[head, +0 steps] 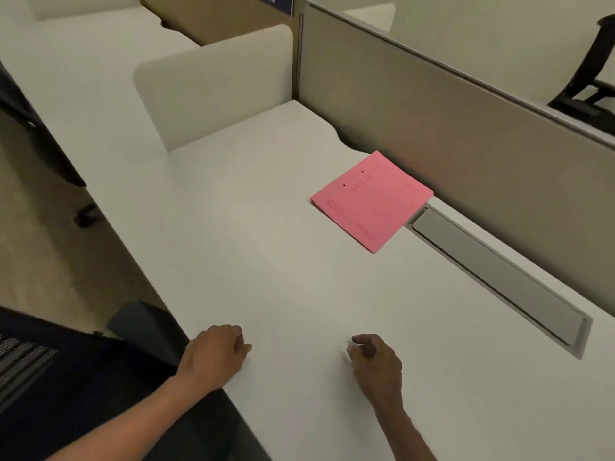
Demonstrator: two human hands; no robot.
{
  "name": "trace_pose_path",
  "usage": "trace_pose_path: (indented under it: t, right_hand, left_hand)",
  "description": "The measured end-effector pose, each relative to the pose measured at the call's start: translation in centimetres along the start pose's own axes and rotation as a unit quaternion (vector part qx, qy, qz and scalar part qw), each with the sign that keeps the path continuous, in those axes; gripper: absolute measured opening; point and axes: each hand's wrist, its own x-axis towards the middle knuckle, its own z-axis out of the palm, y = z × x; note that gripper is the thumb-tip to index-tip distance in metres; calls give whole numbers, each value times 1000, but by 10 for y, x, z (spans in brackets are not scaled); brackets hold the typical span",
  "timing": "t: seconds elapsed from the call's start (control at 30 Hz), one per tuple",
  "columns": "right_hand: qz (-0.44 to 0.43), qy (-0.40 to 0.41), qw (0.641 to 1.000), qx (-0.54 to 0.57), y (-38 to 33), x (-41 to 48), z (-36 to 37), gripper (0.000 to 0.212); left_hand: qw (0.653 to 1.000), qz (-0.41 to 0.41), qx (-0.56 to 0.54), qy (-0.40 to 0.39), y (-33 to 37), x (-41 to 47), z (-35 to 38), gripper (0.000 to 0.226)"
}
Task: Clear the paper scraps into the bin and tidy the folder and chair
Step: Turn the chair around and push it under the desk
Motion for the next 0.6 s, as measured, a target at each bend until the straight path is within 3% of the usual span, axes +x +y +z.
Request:
trace_pose_path:
  t: [0.2,0.4,0.6]
  right_hand:
    - [-42,-58,996,-52,26,-100,15,14]
    - [-76,-116,981,-137,47,-188,17,13]
    - [-69,-101,979,-166,67,-272,20,9]
  left_hand:
    - [999,-2,-38,-21,-58,-96,30,26]
    - [993,-16,-64,-94,-123,-176,52,20]
    - [988,-66,-64,-122,-181,-259,80,28]
